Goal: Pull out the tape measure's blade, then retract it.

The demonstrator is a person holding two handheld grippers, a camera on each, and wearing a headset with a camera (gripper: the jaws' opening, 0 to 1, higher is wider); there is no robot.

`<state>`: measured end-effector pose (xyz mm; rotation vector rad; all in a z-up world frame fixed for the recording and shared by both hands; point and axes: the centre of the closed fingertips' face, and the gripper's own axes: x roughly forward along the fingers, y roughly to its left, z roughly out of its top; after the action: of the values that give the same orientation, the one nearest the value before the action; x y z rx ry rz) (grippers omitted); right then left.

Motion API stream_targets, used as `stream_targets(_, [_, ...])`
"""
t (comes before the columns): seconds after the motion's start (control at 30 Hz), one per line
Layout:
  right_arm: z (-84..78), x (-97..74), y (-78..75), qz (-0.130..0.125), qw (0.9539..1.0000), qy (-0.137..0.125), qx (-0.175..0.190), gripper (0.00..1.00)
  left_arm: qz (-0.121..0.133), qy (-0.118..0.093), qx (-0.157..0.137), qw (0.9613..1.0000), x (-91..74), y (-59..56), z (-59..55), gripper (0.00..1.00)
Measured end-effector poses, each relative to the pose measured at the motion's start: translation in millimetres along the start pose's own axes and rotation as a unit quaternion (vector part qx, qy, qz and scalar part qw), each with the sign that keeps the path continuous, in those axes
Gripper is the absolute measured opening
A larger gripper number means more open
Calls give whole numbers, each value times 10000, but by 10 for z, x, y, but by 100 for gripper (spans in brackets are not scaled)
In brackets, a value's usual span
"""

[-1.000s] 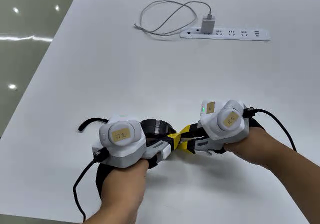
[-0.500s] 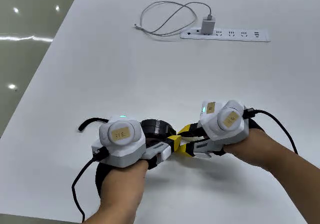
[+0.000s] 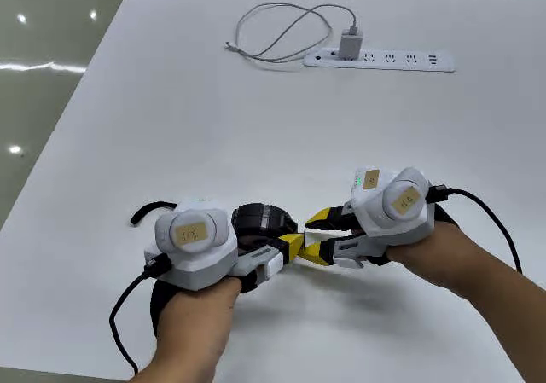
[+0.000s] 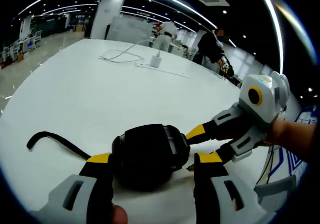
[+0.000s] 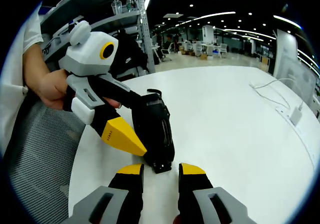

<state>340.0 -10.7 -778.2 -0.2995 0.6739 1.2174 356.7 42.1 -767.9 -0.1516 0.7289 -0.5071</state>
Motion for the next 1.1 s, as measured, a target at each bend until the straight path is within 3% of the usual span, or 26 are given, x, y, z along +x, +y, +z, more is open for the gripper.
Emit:
stream_targets(0.13, [-57, -91, 32, -89, 10000, 16, -3, 25, -118, -68, 116, 9998, -76, -1, 17, 62])
stream_targets(0.57, [-17, -424, 30, -498, 9984, -227, 108, 31, -568, -163, 622, 9963, -357, 55, 73, 66])
stream_targets(0.9, [-87, -683, 49, -793, 9960, -290, 296, 38, -959, -46, 1082, 9895, -571, 54, 66, 71])
stream_targets(1.1, [-178, -801, 66, -954, 9941, -312, 402, 41, -988, 23, 1315, 9864, -668, 114, 52, 75])
